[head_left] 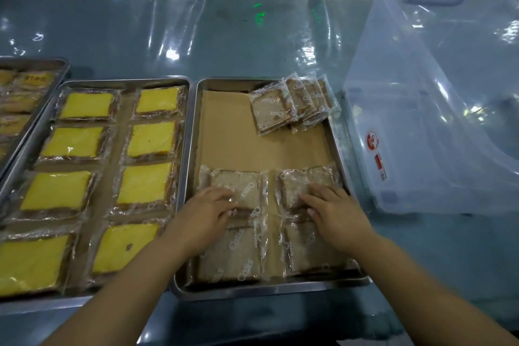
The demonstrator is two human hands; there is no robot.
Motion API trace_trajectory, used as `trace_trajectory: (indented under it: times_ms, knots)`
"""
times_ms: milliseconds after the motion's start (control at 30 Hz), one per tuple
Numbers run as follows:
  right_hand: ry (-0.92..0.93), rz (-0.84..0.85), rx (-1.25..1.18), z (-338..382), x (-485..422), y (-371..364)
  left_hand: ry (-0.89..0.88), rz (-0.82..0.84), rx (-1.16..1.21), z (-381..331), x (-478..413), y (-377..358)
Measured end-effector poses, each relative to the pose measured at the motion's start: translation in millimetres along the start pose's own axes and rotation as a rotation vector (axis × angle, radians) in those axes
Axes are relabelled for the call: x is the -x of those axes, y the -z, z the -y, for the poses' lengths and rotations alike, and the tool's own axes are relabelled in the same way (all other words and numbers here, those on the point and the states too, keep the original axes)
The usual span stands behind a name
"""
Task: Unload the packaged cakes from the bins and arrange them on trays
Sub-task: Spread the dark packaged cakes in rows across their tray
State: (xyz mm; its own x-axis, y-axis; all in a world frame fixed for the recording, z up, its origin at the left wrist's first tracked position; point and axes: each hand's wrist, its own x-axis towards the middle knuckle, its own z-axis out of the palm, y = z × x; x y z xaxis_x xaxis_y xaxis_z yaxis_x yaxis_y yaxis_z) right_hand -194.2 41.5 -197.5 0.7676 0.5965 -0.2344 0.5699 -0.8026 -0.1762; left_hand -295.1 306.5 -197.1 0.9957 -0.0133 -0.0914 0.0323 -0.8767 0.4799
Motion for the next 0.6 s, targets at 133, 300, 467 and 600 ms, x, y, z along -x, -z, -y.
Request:
trace_trajectory:
  times_ms: [133,300,467,600]
  knots:
    - [-0.016,-0.008,-0.054,1.8,2.4,2.9,0.0,-0.034,-0.008,-0.3,4.4,0.2]
    - [-0.064,-0.158,-0.229,7.1,-19.0,26.3,-0.003,-0.065,0.045,-1.8,-12.9,16.4]
    - [-0.145,-0.206,-0.278,9.9,-65.5,59.4,-0.022,-0.062,0.1,-1.5,-58.3,40.3]
    - [-0.177,-0.222,-0.319,4.8,-108.2,79.8,-0.016,-0.075,0.1,3.0,-105.7,51.8]
